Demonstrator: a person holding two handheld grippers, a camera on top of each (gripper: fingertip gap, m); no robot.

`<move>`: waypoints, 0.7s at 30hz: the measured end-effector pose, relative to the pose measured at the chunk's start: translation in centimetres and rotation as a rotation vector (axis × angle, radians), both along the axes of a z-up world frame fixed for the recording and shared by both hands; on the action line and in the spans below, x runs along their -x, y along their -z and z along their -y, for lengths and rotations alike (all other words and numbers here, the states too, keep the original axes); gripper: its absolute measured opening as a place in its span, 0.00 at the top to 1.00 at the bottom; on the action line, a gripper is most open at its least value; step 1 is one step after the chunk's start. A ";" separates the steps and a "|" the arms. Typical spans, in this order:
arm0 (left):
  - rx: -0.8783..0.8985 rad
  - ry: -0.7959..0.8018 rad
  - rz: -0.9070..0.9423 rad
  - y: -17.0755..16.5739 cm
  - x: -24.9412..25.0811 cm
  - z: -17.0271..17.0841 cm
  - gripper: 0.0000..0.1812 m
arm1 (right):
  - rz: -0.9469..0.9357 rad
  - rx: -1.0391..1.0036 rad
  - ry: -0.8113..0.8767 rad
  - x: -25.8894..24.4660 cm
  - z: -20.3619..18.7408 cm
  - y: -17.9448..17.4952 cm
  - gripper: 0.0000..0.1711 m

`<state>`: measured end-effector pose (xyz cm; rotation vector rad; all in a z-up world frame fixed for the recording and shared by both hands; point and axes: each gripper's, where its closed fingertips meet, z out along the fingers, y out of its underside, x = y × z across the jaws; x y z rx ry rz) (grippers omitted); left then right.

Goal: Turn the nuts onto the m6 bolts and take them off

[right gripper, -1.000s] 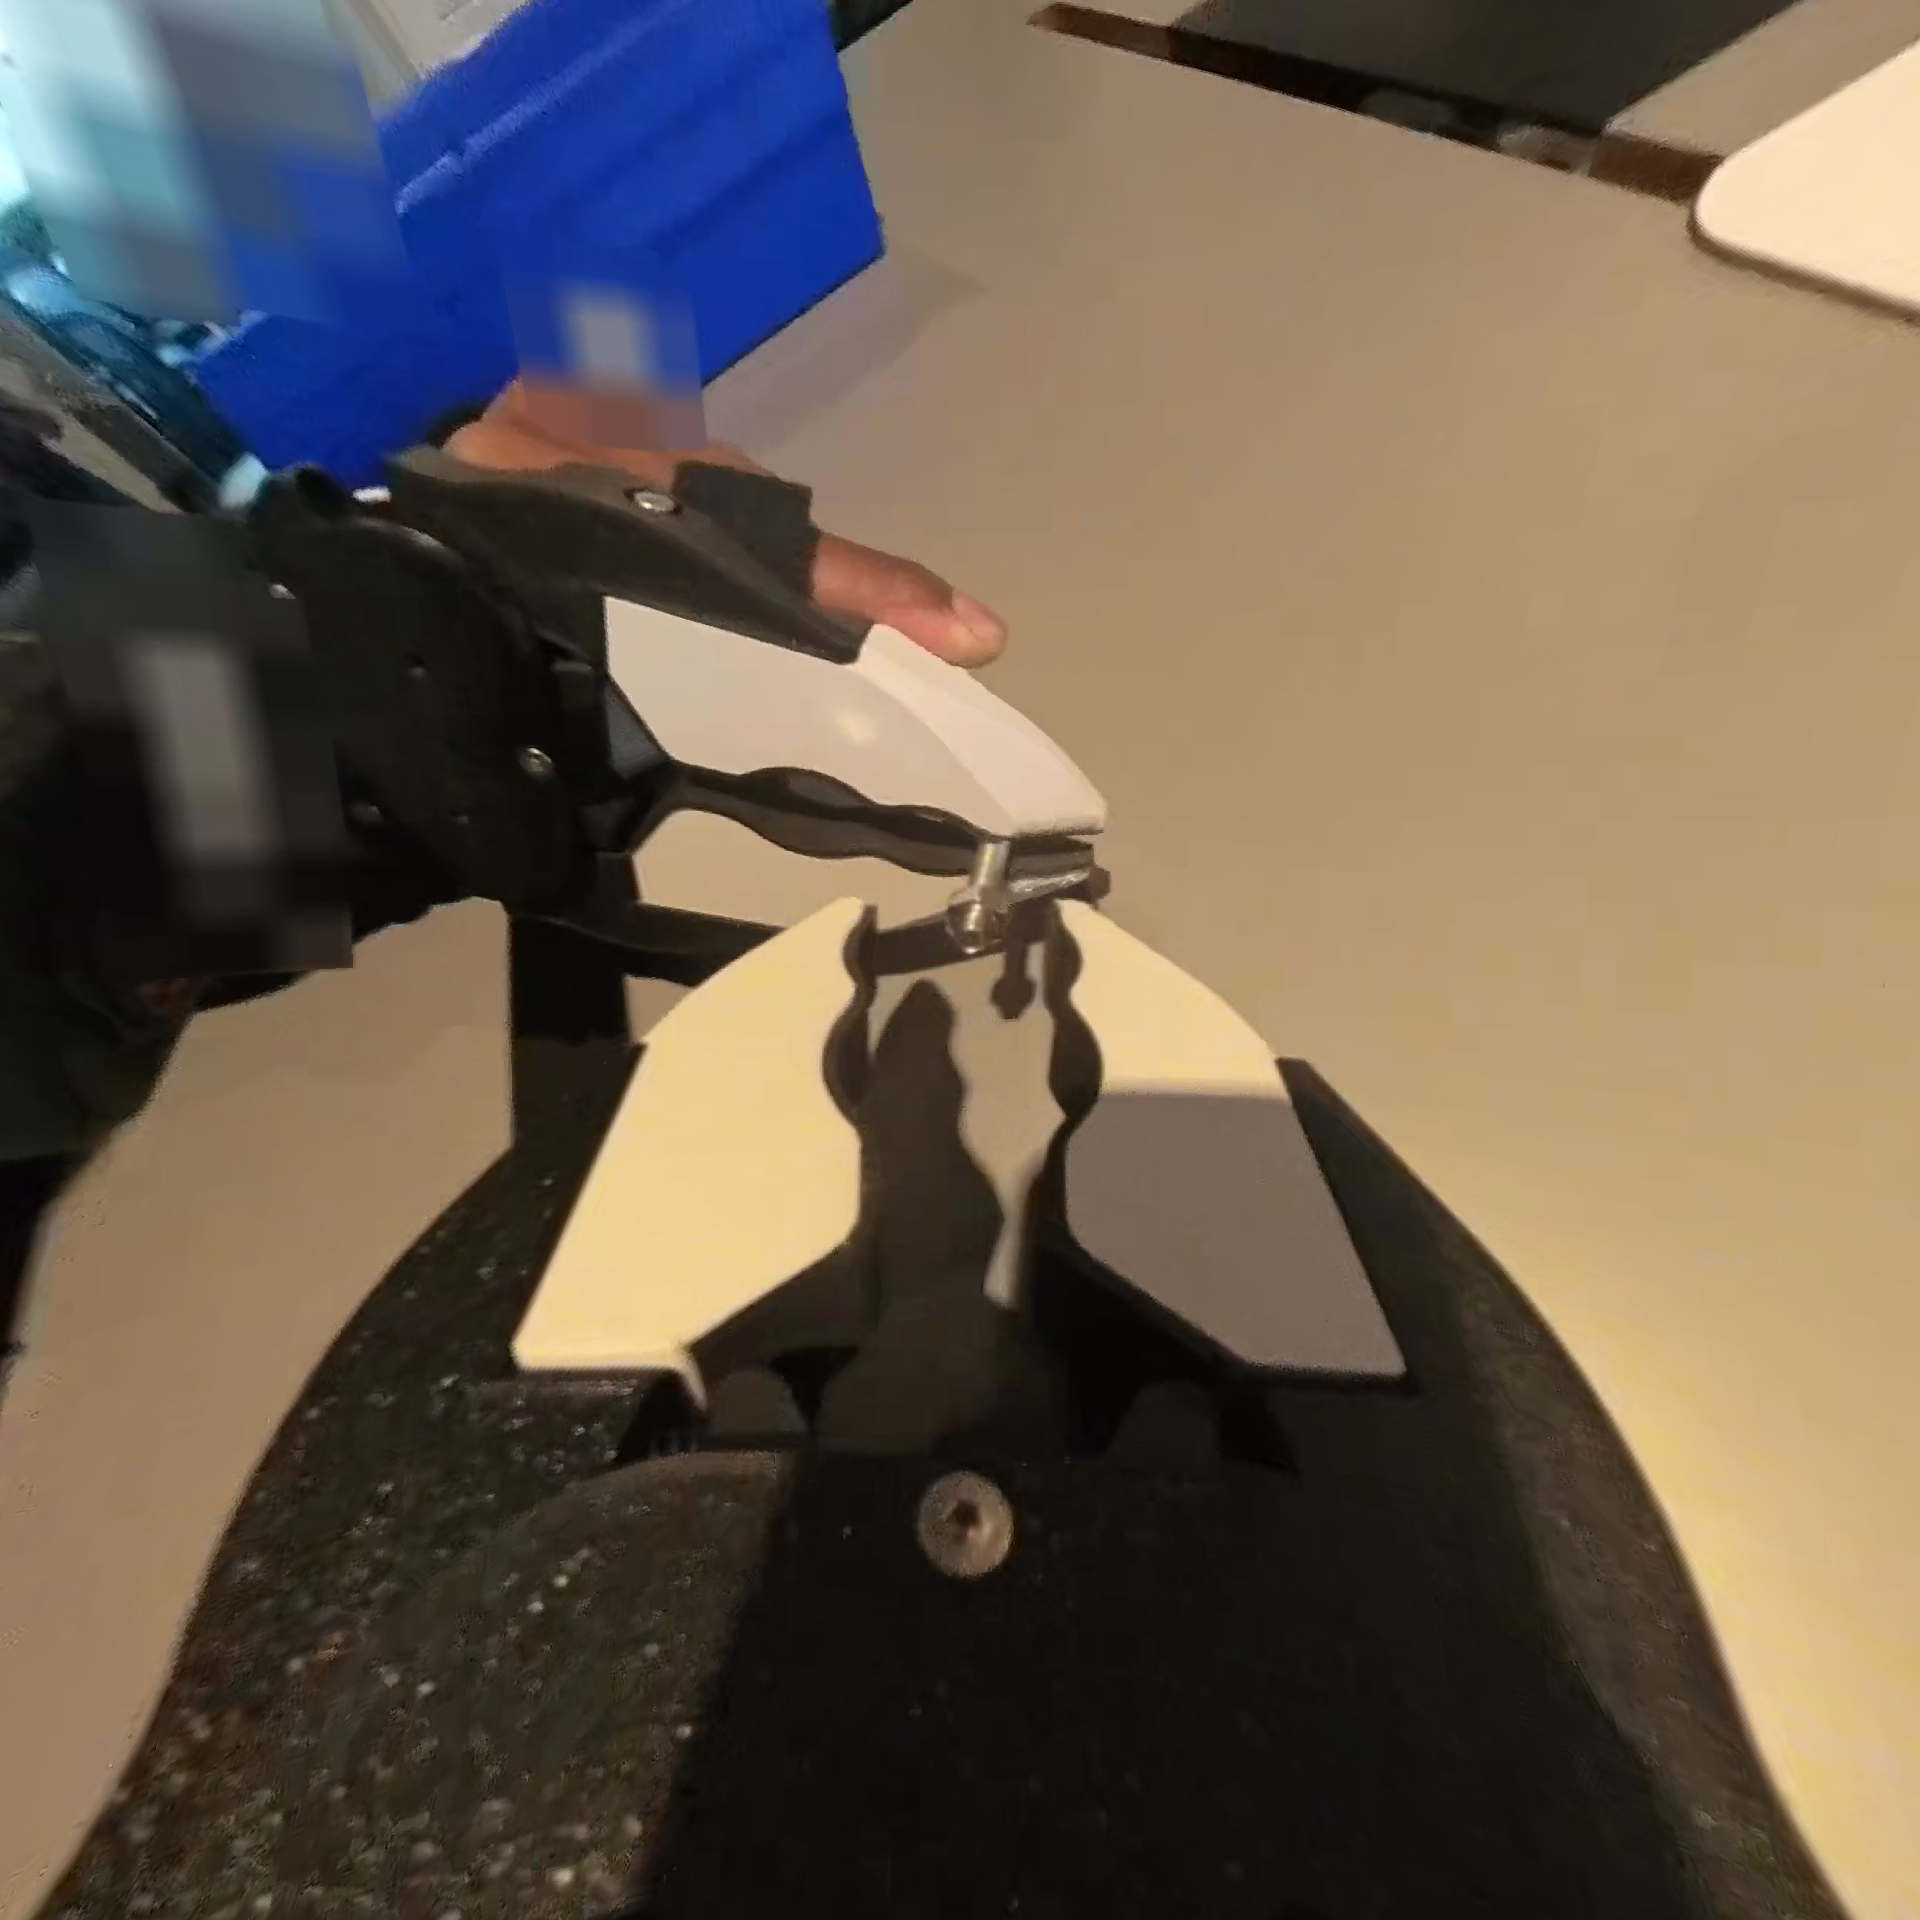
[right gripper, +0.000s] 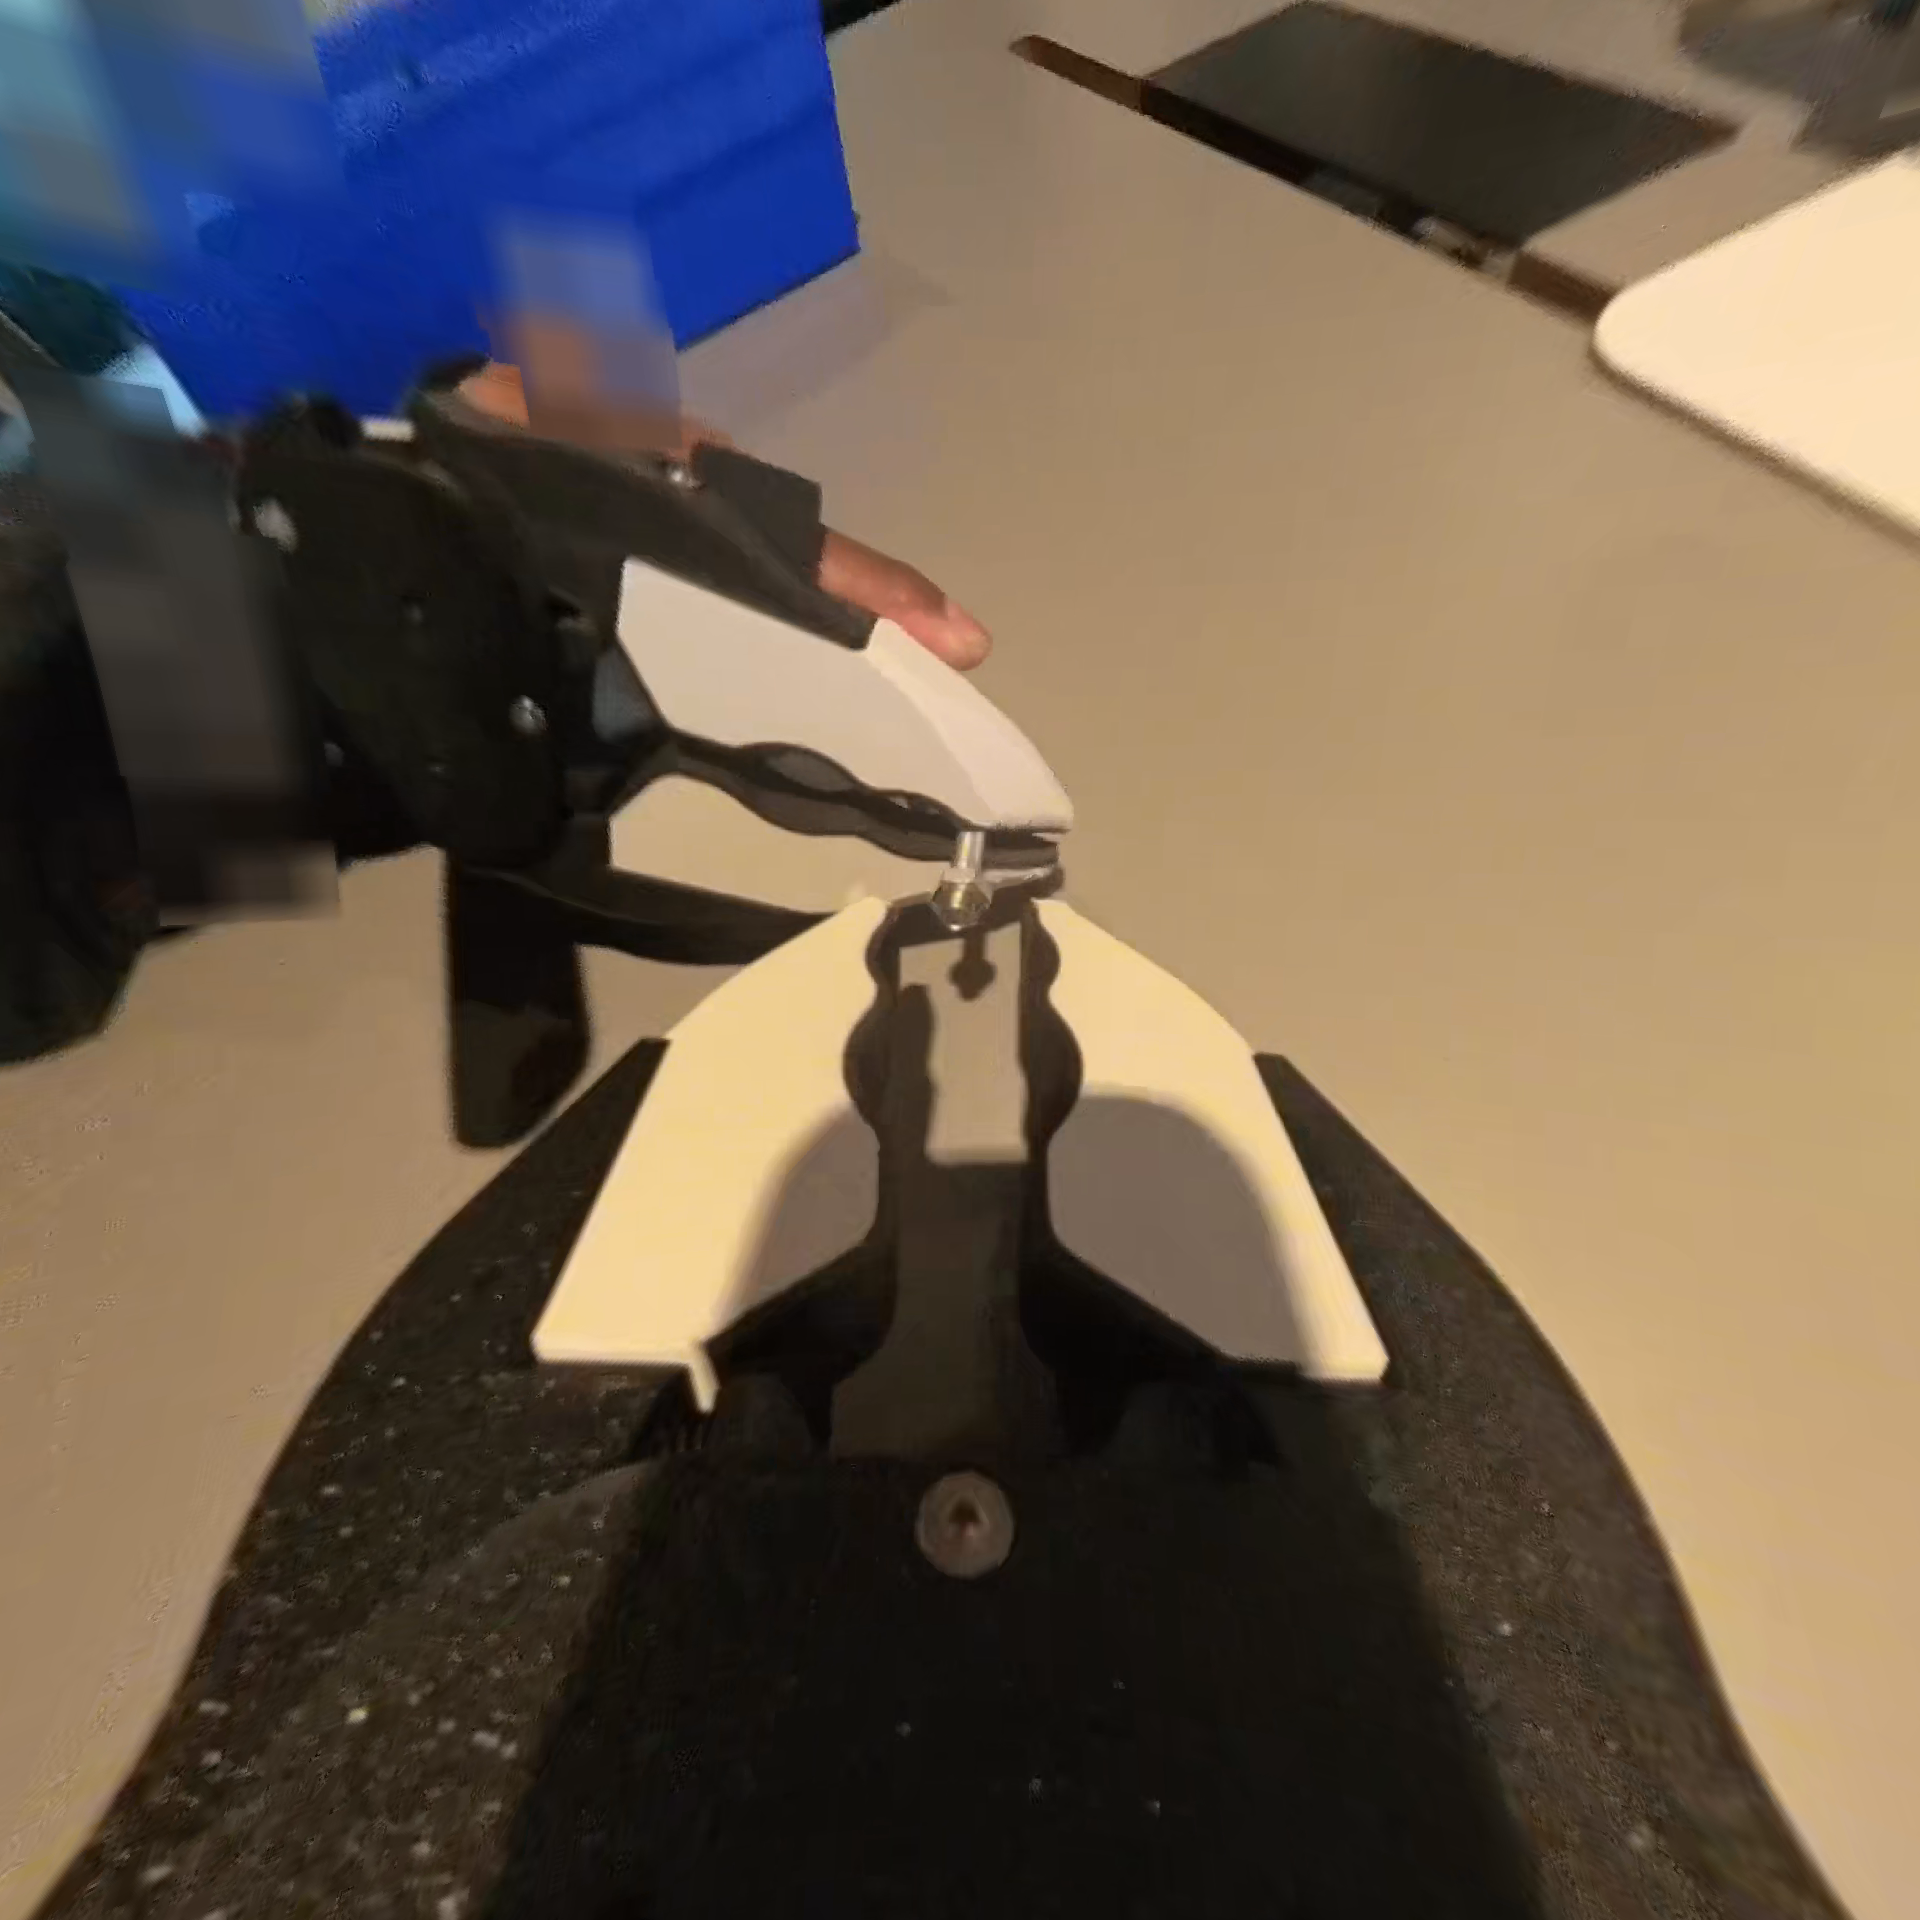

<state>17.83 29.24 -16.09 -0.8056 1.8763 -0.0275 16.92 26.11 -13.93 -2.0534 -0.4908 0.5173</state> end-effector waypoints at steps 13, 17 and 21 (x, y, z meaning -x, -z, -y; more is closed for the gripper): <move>-0.003 0.021 -0.019 0.3 -0.1 0.5 0.97 | 0.779 -0.294 -0.061 -0.3 -0.5 1.1 0.93; -0.054 0.011 -0.042 0.5 0.0 0.2 0.97 | 0.443 -0.062 0.046 -0.1 -0.4 1.9 0.94; -0.067 0.017 -0.035 0.3 -0.1 0.3 0.97 | -0.103 0.163 0.111 0.7 0.0 1.5 0.94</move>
